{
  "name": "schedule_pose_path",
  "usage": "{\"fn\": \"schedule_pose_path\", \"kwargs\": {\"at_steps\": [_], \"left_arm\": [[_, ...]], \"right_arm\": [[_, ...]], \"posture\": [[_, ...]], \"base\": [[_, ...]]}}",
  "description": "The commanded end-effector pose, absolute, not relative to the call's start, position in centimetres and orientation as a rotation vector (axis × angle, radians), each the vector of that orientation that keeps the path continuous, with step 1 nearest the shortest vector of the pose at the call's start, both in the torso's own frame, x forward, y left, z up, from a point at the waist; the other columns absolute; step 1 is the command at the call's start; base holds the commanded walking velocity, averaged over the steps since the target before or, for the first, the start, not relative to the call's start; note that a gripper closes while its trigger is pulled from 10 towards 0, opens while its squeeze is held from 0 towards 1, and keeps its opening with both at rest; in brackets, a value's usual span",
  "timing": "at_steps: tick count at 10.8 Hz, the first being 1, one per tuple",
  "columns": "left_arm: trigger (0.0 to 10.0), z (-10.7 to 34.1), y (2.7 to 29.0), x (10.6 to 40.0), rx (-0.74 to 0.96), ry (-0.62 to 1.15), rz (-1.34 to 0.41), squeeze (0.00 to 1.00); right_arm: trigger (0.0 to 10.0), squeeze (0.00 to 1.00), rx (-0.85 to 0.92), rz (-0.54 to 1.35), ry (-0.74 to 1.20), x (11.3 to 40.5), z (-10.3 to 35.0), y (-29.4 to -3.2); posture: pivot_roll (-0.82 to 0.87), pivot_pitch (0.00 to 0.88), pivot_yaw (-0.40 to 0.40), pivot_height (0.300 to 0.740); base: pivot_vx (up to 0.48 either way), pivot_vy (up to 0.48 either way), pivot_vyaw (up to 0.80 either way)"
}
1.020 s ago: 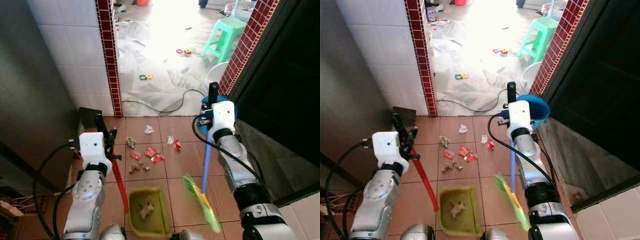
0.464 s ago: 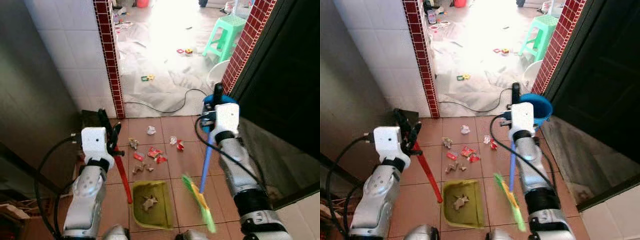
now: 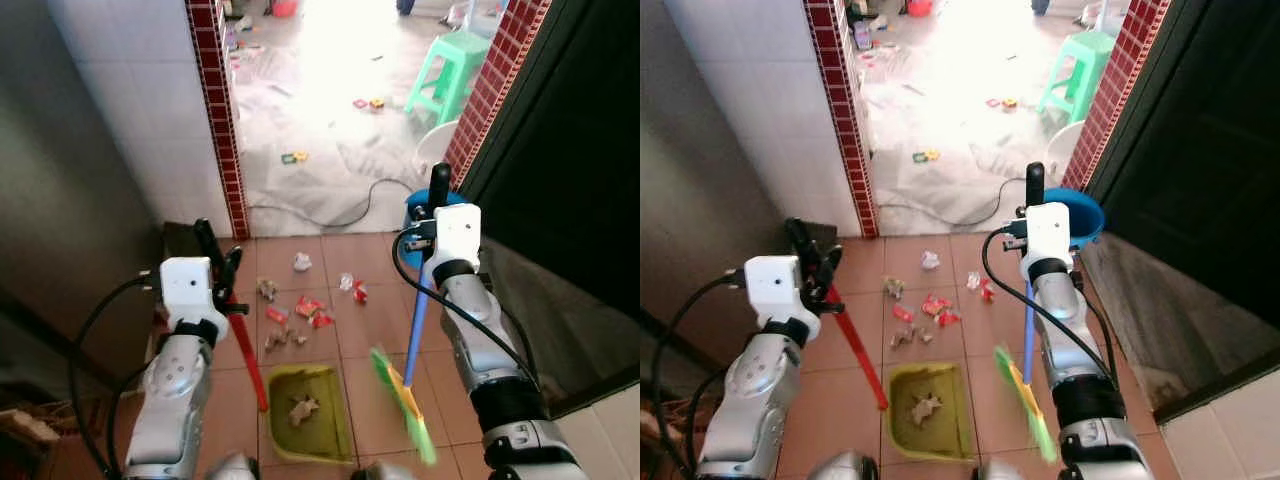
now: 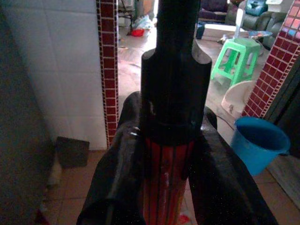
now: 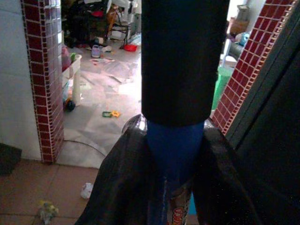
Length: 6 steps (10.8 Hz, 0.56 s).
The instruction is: Sweep floor
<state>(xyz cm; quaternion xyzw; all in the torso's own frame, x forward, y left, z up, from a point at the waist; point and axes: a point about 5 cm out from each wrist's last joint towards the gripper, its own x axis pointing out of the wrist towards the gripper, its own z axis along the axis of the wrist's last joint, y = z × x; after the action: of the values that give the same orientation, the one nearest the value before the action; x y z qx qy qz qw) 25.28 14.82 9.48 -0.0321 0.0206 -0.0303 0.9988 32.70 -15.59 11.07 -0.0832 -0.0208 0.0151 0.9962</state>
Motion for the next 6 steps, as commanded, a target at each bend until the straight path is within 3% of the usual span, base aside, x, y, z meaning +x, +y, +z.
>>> {"fn": "schedule_pose_path", "kwargs": {"at_steps": [1, 6], "left_arm": [[10.0, 11.42, 14.57, 25.55, -0.079, -0.049, -0.081, 0.0], [10.0, 11.29, 14.08, 25.6, -0.09, -0.041, -0.093, 0.0]], "right_arm": [[10.0, 0.0, -0.176, 0.03, -0.09, 32.79, 12.27, -15.63], [10.0, 0.0, -0.179, 0.025, -0.094, 32.92, 12.6, -15.94]], "posture": [[-0.02, 0.0, -0.024, 0.74], [-0.03, 0.0, -0.022, 0.74]], "base": [[0.247, -0.409, 0.0], [0.253, -0.403, 0.0]]}}
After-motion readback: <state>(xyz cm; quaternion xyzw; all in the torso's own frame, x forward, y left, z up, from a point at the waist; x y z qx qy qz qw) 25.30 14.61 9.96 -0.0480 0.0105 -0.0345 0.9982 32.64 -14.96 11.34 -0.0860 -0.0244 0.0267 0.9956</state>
